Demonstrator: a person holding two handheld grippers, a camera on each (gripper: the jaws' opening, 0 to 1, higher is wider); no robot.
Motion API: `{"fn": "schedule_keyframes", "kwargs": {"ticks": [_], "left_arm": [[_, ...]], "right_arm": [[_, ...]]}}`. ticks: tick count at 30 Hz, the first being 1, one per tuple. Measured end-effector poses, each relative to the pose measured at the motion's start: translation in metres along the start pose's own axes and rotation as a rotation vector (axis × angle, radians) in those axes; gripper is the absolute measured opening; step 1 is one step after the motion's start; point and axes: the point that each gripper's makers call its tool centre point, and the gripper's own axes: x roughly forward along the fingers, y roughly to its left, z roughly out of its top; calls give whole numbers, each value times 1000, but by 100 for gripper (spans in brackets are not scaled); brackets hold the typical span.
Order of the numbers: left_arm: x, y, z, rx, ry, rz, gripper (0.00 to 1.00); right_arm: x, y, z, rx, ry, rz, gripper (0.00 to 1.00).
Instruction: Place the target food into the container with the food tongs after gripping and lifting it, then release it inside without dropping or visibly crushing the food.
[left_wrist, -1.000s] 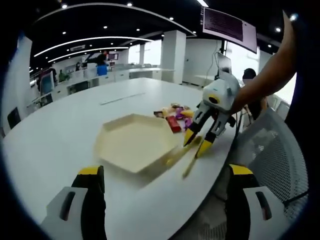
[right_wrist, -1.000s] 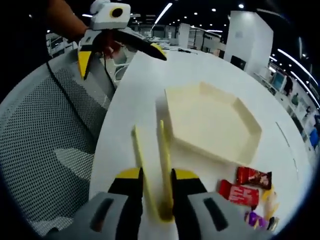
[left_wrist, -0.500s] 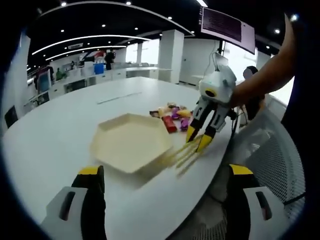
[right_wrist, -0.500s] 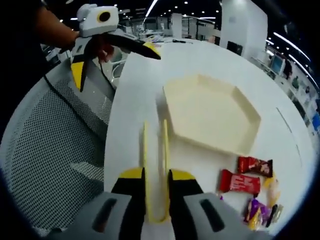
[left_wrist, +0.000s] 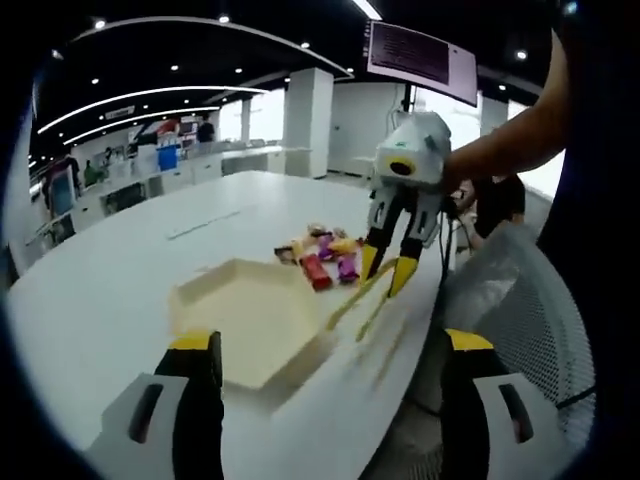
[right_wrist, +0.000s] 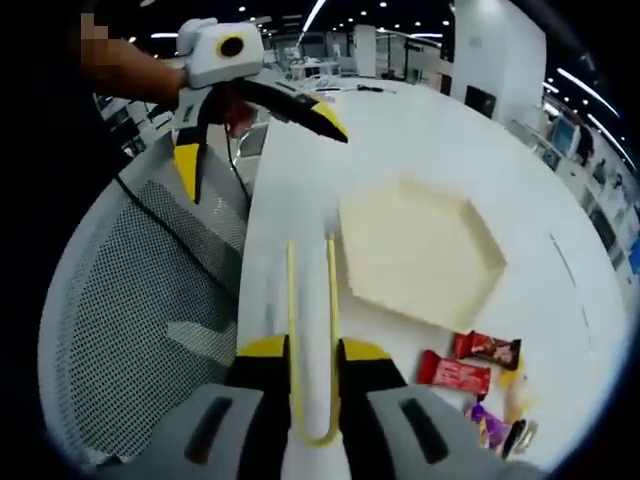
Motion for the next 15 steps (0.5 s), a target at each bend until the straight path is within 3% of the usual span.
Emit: {"fn": "schedule_keyframes", "kwargs": {"ticks": [2,3,6,9,12,15], "left_arm": [[4,-3,19,-73,-46,-43,83],[4,-6,26,-72,-60,-78,83],[7,-2,42,29,-48,-95,80],[10,-9,54,58,2,-167,68],[14,-11,75,109,-20,-195,66],[18,-19,87,122,-2,-244,59]], "right_arm": [[-11,-1,8,-6,-10,-5,16],[-14,-1,11,-9,-11,-7,16],[-34,-2,28,-33,-27,-12,16],[-55,-5,45,-53,-40,-20,16],[-70,-9,55,-85,-34,-32,16],[-82,-11,63,-123,-24,-46,16]]}}
